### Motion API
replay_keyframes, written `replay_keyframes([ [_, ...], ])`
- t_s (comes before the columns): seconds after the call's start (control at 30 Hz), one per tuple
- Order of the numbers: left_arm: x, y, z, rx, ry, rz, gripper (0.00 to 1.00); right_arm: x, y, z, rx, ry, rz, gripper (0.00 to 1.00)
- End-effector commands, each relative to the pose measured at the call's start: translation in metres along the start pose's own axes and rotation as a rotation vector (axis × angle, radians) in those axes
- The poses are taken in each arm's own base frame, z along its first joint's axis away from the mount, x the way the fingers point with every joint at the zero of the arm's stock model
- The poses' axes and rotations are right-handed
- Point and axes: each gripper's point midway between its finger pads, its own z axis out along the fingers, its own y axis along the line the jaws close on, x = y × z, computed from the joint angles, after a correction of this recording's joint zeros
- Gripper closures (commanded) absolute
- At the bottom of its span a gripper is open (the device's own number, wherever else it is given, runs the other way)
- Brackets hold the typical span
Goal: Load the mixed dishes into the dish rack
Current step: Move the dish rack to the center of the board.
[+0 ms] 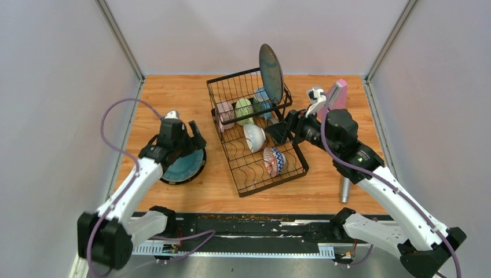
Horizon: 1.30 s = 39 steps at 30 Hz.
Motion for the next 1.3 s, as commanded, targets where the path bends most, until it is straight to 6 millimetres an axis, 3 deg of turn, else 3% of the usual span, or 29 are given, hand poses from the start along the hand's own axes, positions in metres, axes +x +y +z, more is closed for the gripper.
replay_keyframes([
  [0.0, -0.03, -0.021, 0.036, -0.026, 0.015, 0.074, 0.0, -0.019, 0.017, -0.026, -0.054, -0.097, 0.039, 0.2],
  [0.13, -0.038, -0.033, 0.058, -0.037, 0.056, 0.073, 0.0, -0.007, 0.009, -0.036, -0.027, -0.096, 0.067, 0.2],
  [0.23, -0.039, -0.029, 0.073, -0.093, 0.074, 0.047, 0.0, -0.003, 0.007, -0.044, -0.02, -0.111, 0.084, 0.19],
  [0.4, -0.034, -0.054, 0.094, 0.047, 0.066, -0.024, 0.01, 0.004, -0.005, -0.051, 0.028, -0.123, 0.092, 0.2],
  [0.53, -0.028, -0.07, 0.102, 0.159, 0.058, -0.068, 0.06, 0.006, -0.01, -0.057, 0.056, -0.12, 0.088, 0.21],
  [0.67, -0.021, -0.065, 0.113, 0.15, 0.07, -0.076, 0.04, 0.009, -0.014, -0.059, 0.075, -0.125, 0.09, 0.2],
  [0.83, -0.022, -0.092, 0.125, 0.325, 0.027, -0.108, 0.03, 0.012, -0.017, -0.057, 0.087, -0.113, 0.09, 0.2],
  [1.0, -0.014, -0.104, 0.131, 0.433, 0.025, -0.128, 0.03, 0.016, -0.021, -0.054, 0.102, -0.097, 0.09, 0.2],
  [1.27, -0.01, -0.137, 0.133, 0.642, 0.061, -0.13, 0.11, 0.026, -0.027, -0.045, 0.117, -0.056, 0.095, 0.19],
])
